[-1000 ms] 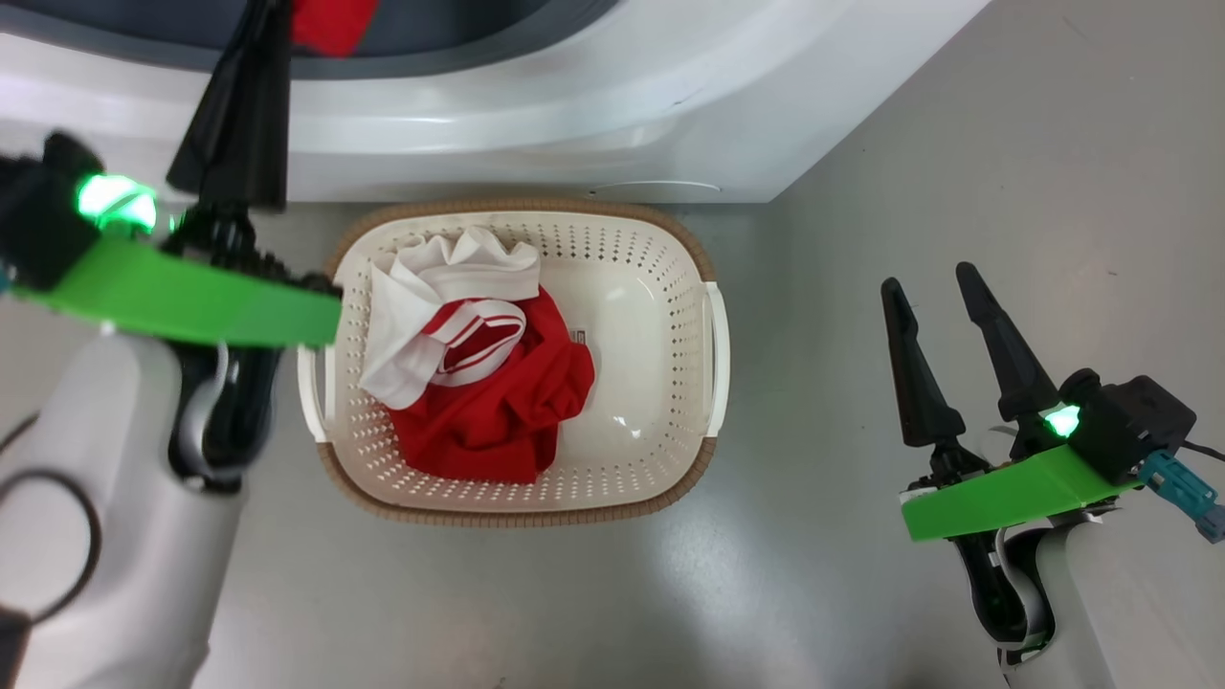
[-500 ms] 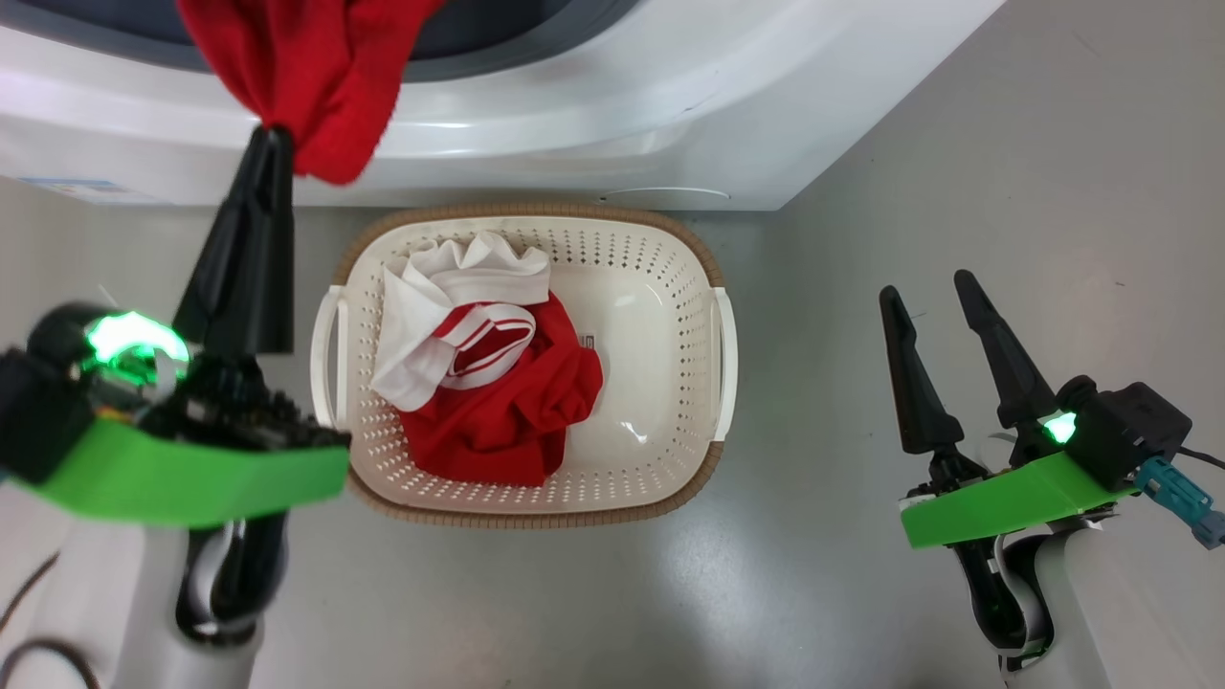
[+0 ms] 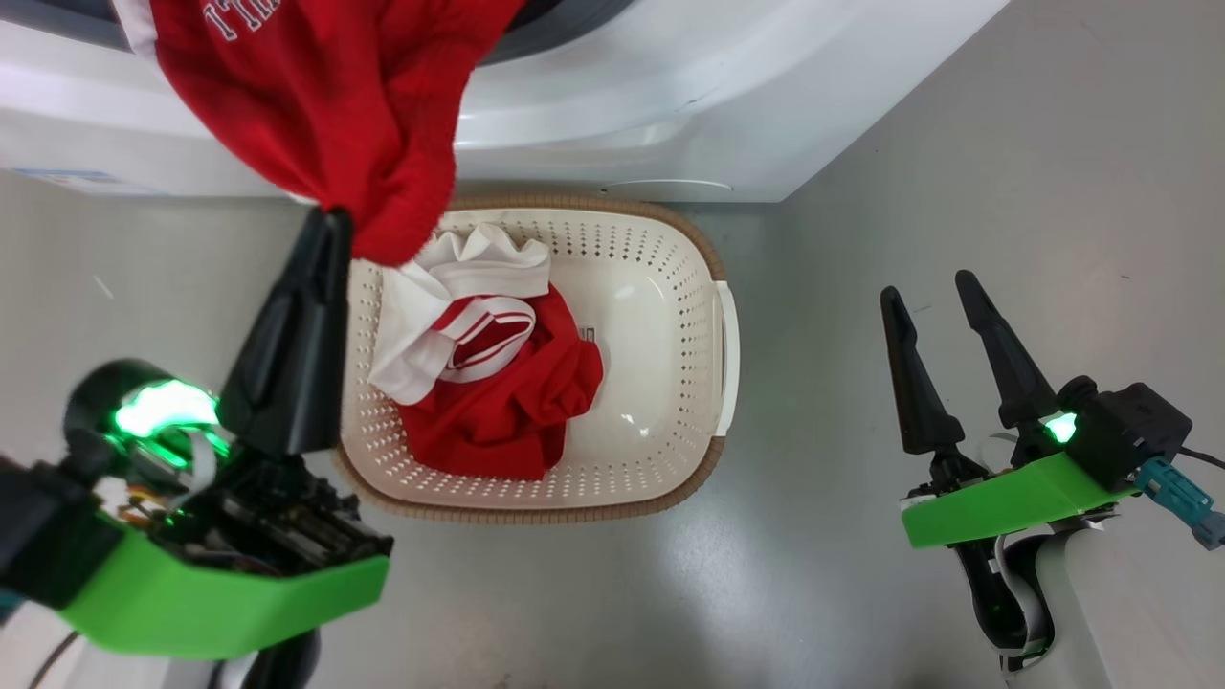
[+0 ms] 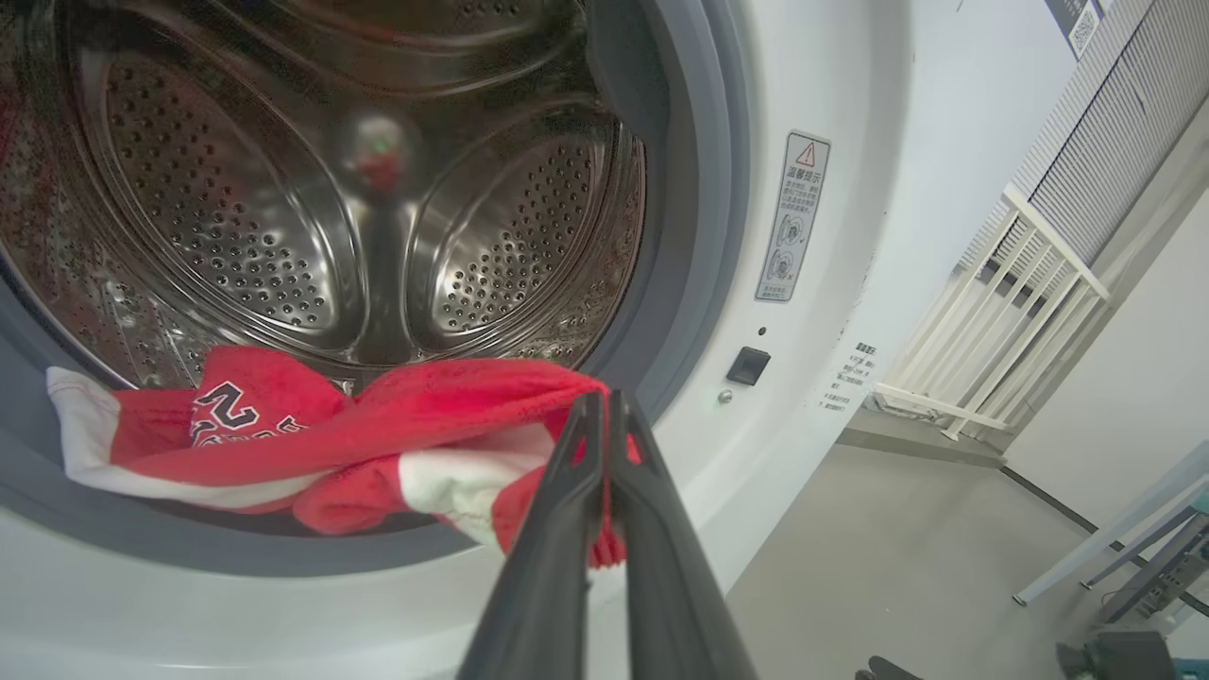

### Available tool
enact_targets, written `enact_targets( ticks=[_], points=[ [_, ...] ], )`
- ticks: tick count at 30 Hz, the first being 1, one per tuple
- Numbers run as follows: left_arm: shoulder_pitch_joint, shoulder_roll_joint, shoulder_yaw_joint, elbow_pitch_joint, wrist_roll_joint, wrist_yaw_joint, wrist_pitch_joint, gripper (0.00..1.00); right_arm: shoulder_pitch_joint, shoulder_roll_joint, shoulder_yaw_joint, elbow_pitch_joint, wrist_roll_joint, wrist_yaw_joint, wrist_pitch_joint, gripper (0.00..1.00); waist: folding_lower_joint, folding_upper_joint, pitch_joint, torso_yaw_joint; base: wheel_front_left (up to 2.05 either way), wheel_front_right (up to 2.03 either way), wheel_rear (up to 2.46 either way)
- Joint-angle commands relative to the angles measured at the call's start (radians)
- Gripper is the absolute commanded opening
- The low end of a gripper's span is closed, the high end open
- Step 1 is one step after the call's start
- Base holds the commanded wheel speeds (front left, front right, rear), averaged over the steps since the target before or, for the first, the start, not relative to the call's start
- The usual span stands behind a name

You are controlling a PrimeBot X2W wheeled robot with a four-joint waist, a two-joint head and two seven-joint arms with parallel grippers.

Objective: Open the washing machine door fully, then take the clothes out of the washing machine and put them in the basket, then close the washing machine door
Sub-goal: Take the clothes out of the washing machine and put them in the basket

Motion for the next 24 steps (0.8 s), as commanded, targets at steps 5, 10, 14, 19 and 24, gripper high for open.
enact_targets(
  ticks=[5, 10, 14, 19, 24],
  points=[
    [0.025, 0.032, 0.005, 0.047, 0.005, -0.006, -0.005, 0.00, 0.015, 0.001, 0.026, -0.022, -0.007, 0.006, -0.006, 1.00, 0.0000, 0.0000, 0.008, -0.005, 0.00, 0.00, 0.00],
    [-0.019, 0.026, -0.019, 0.197, -0.010, -0.006, -0.005, 0.00, 0.007, 0.001, 0.027, -0.024, -0.006, 0.006, -0.006, 1.00, 0.0000, 0.0000, 0.023, -0.005, 0.00, 0.00, 0.00],
    [-0.110, 0.024, -0.047, 0.371, -0.014, -0.006, -0.005, 0.00, -0.007, 0.001, 0.028, -0.026, -0.005, 0.006, -0.006, 1.00, 0.0000, 0.0000, 0.043, -0.006, 0.00, 0.00, 0.00],
    [-0.207, 0.017, -0.074, 0.549, -0.010, -0.006, -0.005, 0.00, -0.022, 0.001, 0.035, -0.024, -0.003, 0.006, -0.006, 1.00, 0.0000, 0.0000, 0.061, -0.012, 0.00, 0.00, 0.00],
    [-0.292, 0.014, -0.102, 0.707, -0.008, -0.006, -0.005, 0.00, -0.031, 0.001, 0.038, -0.027, -0.001, 0.006, -0.006, 1.00, 0.0000, 0.0000, 0.076, -0.020, 0.00, 0.00, 0.00]
  ],
)
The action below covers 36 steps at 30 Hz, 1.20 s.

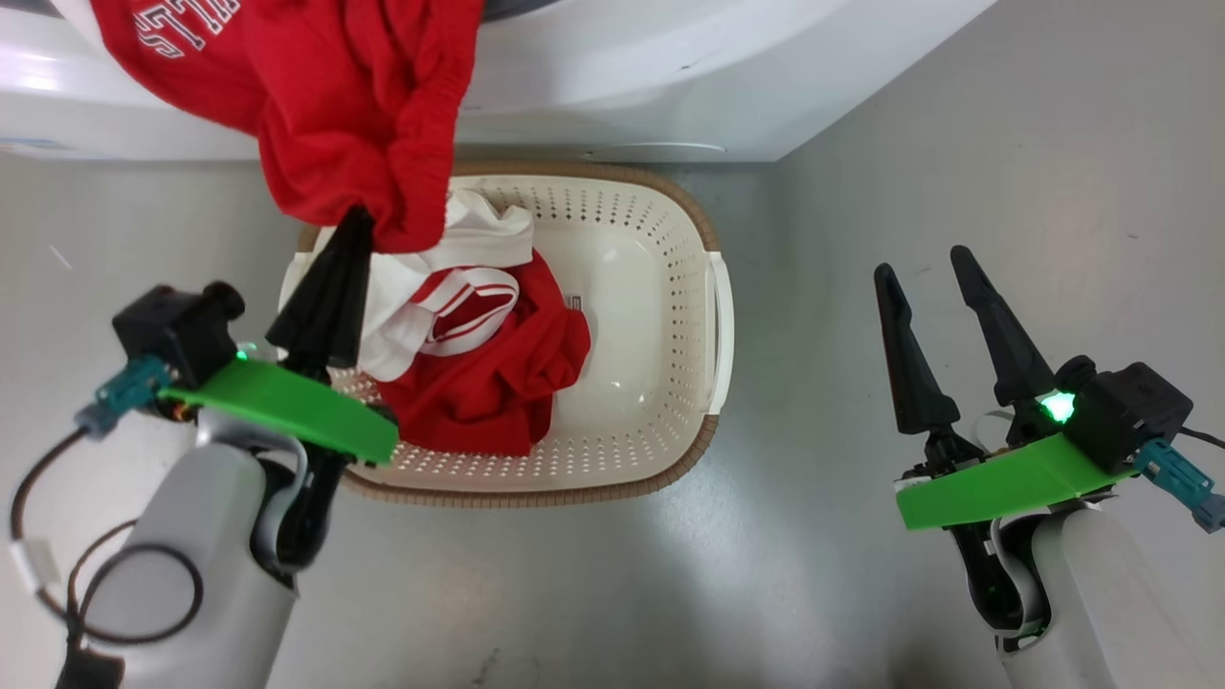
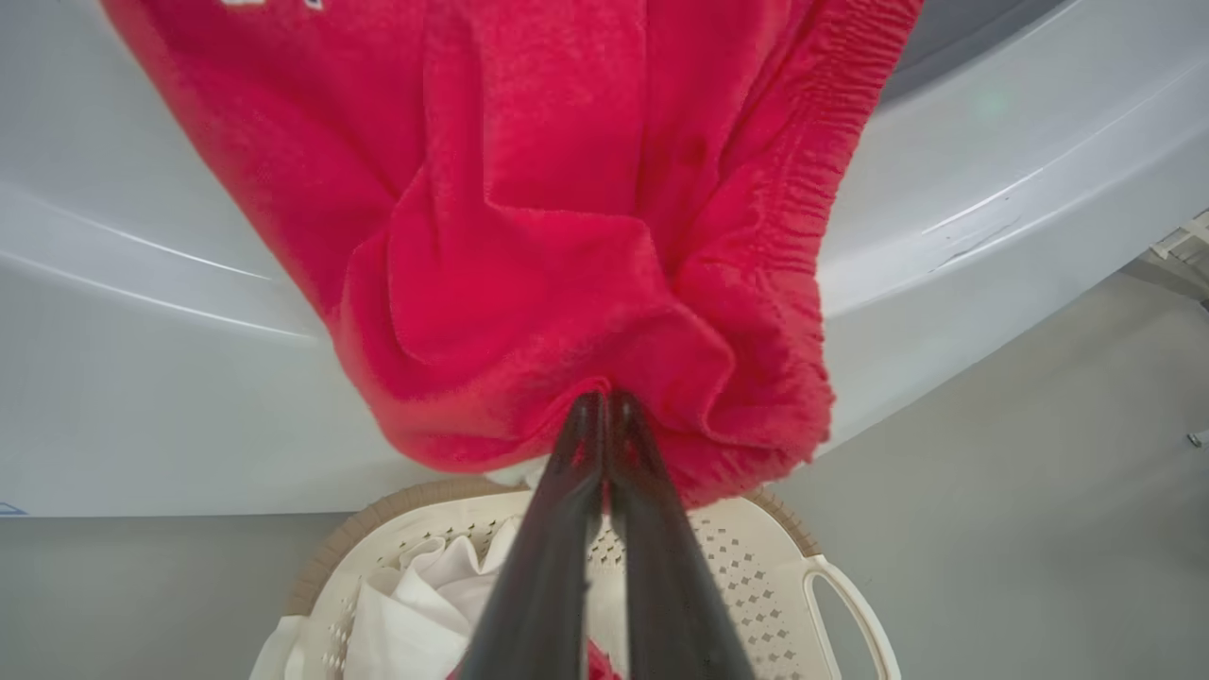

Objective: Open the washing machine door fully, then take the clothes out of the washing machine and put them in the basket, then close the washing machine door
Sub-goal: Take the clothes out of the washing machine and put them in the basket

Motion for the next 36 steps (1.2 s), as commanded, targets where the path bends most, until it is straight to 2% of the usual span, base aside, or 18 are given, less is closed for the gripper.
enact_targets(
  ticks=[1, 4, 6, 7, 8, 9, 10, 11, 22, 36],
  points=[
    [-0.033, 0.026, 0.016, 0.044, 0.003, -0.006, -0.005, 0.00, 0.003, 0.002, 0.026, -0.023, -0.001, 0.006, -0.006, 1.00, 0.0000, 0.0000, 0.010, -0.005, 0.00, 0.00, 0.00],
    [-0.063, 0.025, 0.008, 0.090, 0.003, -0.006, -0.005, 0.02, 0.001, 0.002, 0.025, -0.025, -0.001, 0.006, -0.006, 1.00, 0.0000, 0.0000, 0.015, -0.007, 0.00, 0.00, 0.00],
    [-0.086, 0.023, 0.005, 0.127, -0.005, -0.006, -0.005, 0.18, -0.002, 0.002, 0.024, -0.025, -0.002, 0.006, -0.006, 1.00, 0.0000, 0.0000, 0.018, -0.008, 0.00, 0.00, 0.00],
    [-0.095, 0.022, 0.005, 0.140, -0.008, -0.006, -0.005, 0.35, -0.002, 0.002, 0.023, -0.026, -0.002, 0.006, -0.006, 1.00, 0.0000, 0.0000, 0.019, -0.009, 0.00, 0.00, 0.00],
    [-0.103, 0.022, 0.004, 0.152, -0.010, -0.006, -0.005, 0.45, -0.003, 0.002, 0.023, -0.026, -0.002, 0.006, -0.006, 1.00, 0.0000, 0.0000, 0.020, -0.009, 0.00, 0.00, 0.00],
    [-0.108, 0.023, 0.003, 0.160, -0.011, -0.006, -0.005, 0.64, -0.004, 0.002, 0.023, -0.026, -0.002, 0.006, -0.006, 1.00, 0.0000, 0.0000, 0.020, -0.009, 0.00, 0.00, 0.00],
    [-0.113, 0.023, 0.003, 0.166, -0.013, -0.006, -0.005, 0.88, -0.004, 0.002, 0.023, -0.025, -0.002, 0.006, -0.006, 1.00, 0.0000, 0.0000, 0.020, -0.009, 0.00, 0.00, 0.00],
    [-0.116, 0.024, 0.002, 0.171, -0.015, -0.006, -0.005, 1.00, -0.004, 0.002, 0.023, -0.025, -0.002, 0.006, -0.006, 1.00, 0.0000, 0.0000, 0.019, -0.009, 0.00, 0.00, 0.00],
    [-0.108, 0.021, 0.031, 0.146, -0.005, -0.006, -0.005, 1.00, 0.002, 0.002, 0.021, -0.022, -0.007, 0.006, -0.006, 1.00, 0.0000, 0.0000, 0.003, 0.000, 0.00, 0.00, 0.00],
    [0.034, 0.009, 0.181, -0.055, 0.124, -0.006, -0.005, 1.00, 0.028, 0.002, 0.011, -0.019, -0.021, 0.006, -0.006, 1.00, 0.0000, 0.0000, -0.041, 0.017, 0.00, 0.00, 0.00]
  ],
)
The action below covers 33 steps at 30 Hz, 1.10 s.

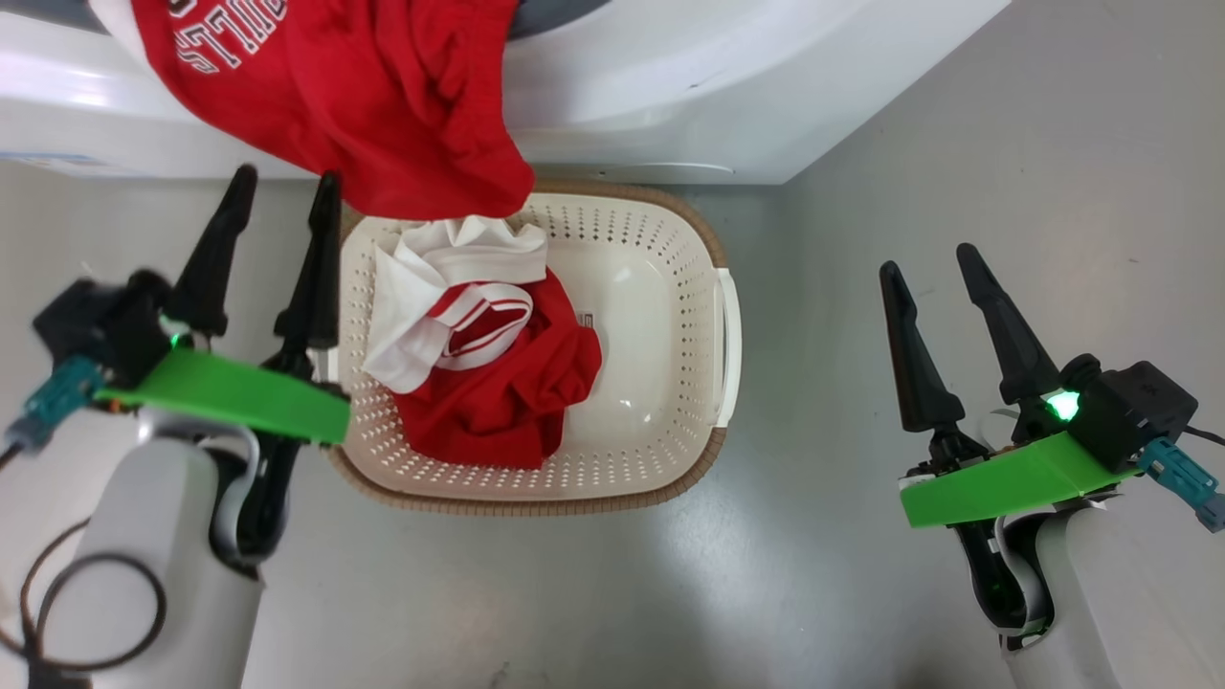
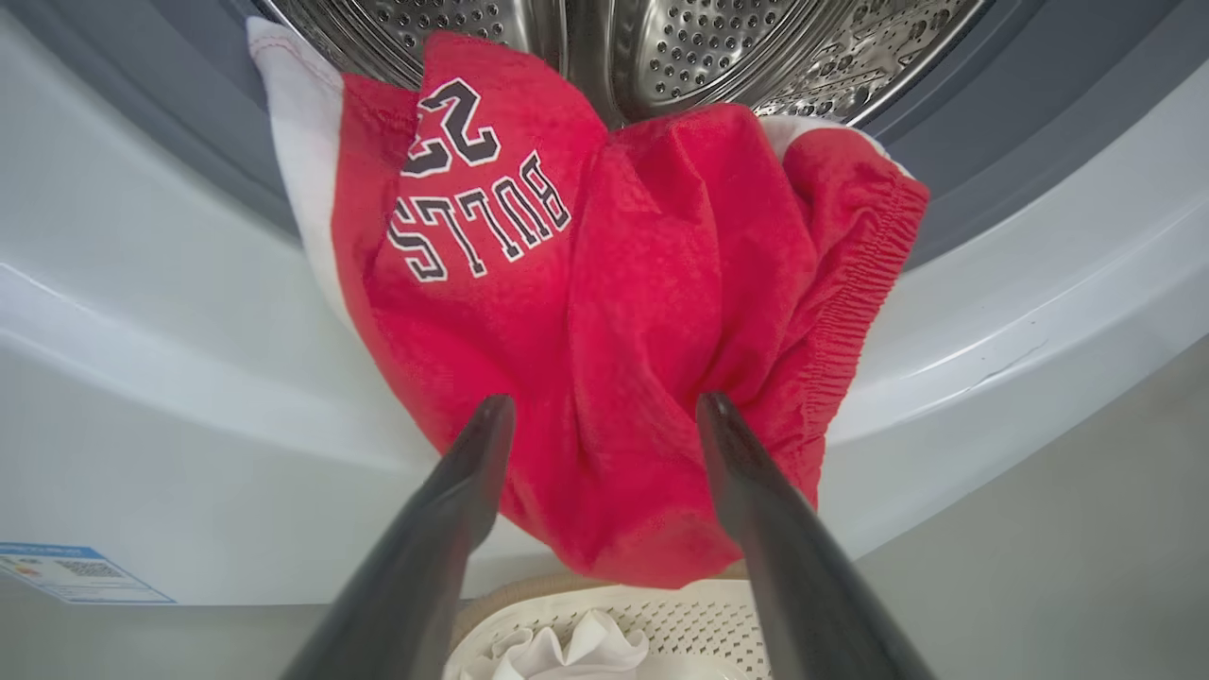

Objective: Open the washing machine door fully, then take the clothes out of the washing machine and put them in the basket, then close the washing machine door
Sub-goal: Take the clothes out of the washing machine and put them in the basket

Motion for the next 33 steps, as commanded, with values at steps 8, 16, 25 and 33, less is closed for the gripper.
enact_targets(
  ticks=[8, 16, 25, 33],
  points=[
    [0.182, 0.030, 0.112, -0.125, 0.056, -0.005, -0.005, 1.00, 0.046, 0.002, 0.016, -0.018, -0.016, 0.006, -0.006, 1.00, 0.0000, -0.0001, -0.030, 0.007, 0.00, 0.00, 0.00],
    [0.300, 0.011, 0.163, -0.214, 0.069, -0.005, -0.005, 1.00, 0.054, 0.002, 0.007, -0.021, -0.017, 0.006, -0.006, 1.00, 0.0000, -0.0001, -0.039, 0.005, 0.00, 0.00, 0.00],
    [0.300, -0.002, 0.159, -0.256, 0.078, -0.005, -0.005, 1.00, 0.055, 0.002, -0.004, -0.021, -0.020, 0.006, -0.006, 1.00, 0.0000, -0.0001, -0.040, 0.012, 0.00, 0.00, 0.00],
    [0.145, 0.048, 0.093, -0.221, 0.053, -0.005, 0.005, 1.00, 0.051, 0.002, -0.005, -0.020, -0.019, 0.006, -0.006, 1.00, 0.0000, -0.0001, -0.035, 0.025, 0.00, 0.00, 0.00]
  ],
)
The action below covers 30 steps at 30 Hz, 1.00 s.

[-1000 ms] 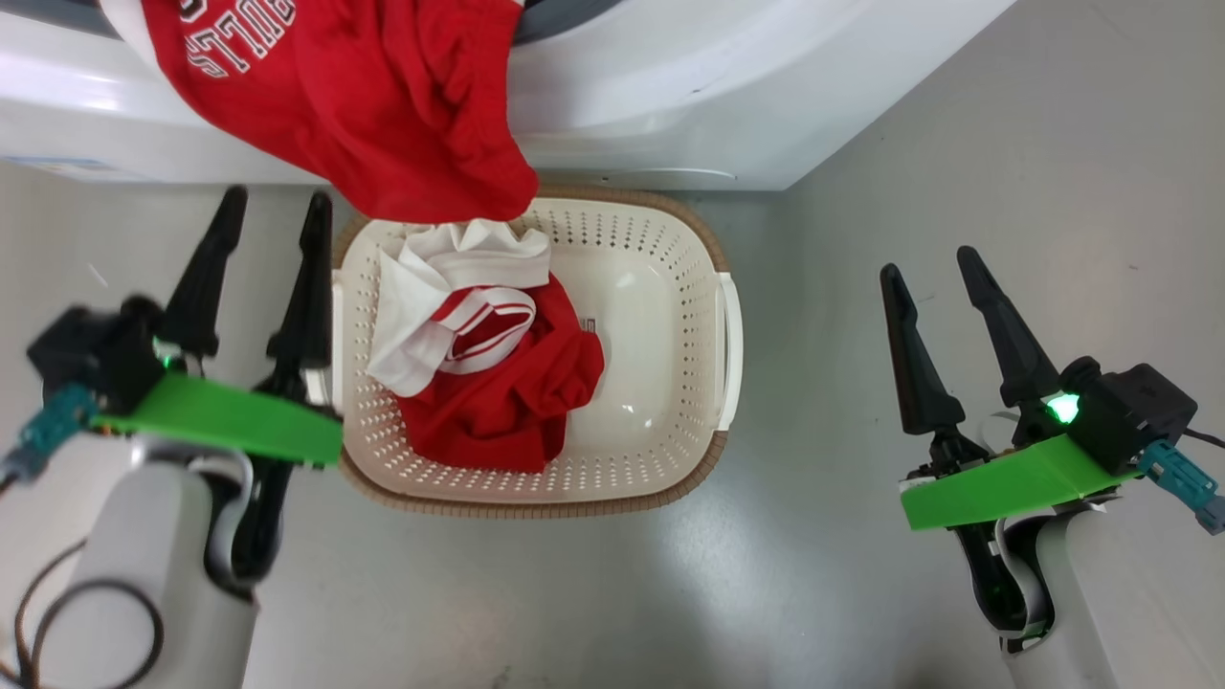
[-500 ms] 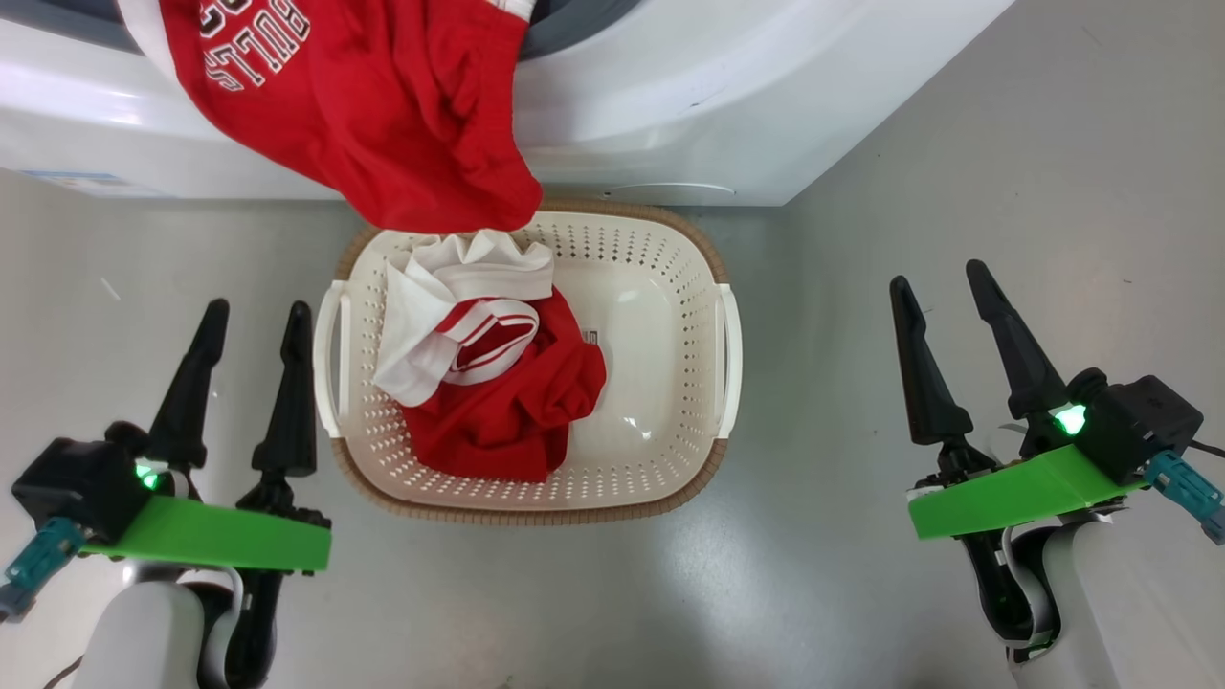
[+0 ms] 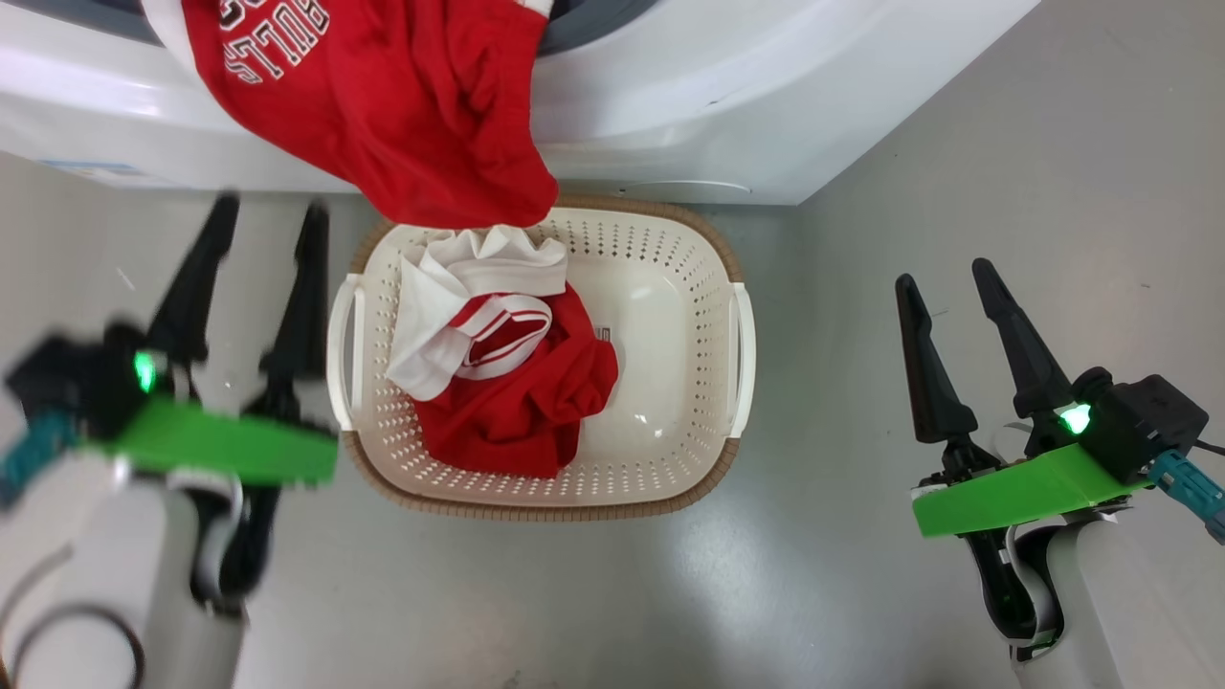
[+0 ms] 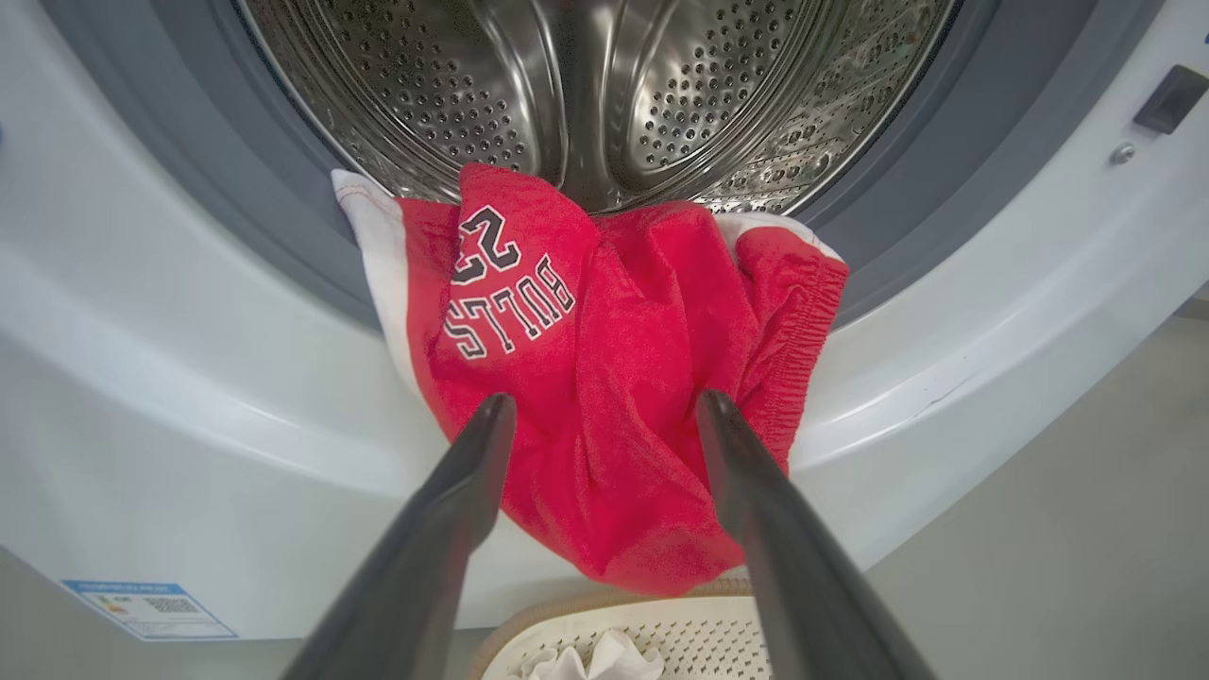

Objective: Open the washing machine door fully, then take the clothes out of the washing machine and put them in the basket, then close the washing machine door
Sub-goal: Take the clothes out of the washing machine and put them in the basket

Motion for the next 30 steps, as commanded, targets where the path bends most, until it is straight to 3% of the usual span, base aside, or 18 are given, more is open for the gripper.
enact_targets(
  ticks=[1, 10, 18, 30],
  points=[
    [-0.038, 0.043, 0.020, -0.009, -0.006, -0.005, 0.018, 1.00, 0.023, 0.002, 0.022, -0.019, -0.010, 0.006, -0.006, 1.00, 0.0000, 0.0000, 0.003, 0.001, 0.00, 0.00, 0.00],
    [-0.333, 0.074, -0.058, 0.081, -0.021, -0.005, 0.209, 1.00, -0.005, 0.002, 0.034, -0.019, -0.003, 0.006, -0.006, 1.00, 0.0000, 0.0000, 0.034, -0.007, 0.00, 0.00, 0.00],
    [-0.542, 0.078, -0.116, 0.275, -0.032, -0.005, 0.364, 1.00, -0.021, 0.002, 0.051, -0.022, 0.012, 0.006, -0.006, 1.00, 0.0000, 0.0000, 0.059, -0.032, 0.00, 0.00, 0.00],
    [-0.695, 0.057, -0.189, 0.508, -0.085, -0.005, 0.385, 1.00, -0.031, 0.002, 0.066, -0.020, 0.023, 0.006, -0.006, 1.00, 0.0000, 0.0000, 0.065, -0.058, 0.00, 0.00, 0.00]
  ],
)
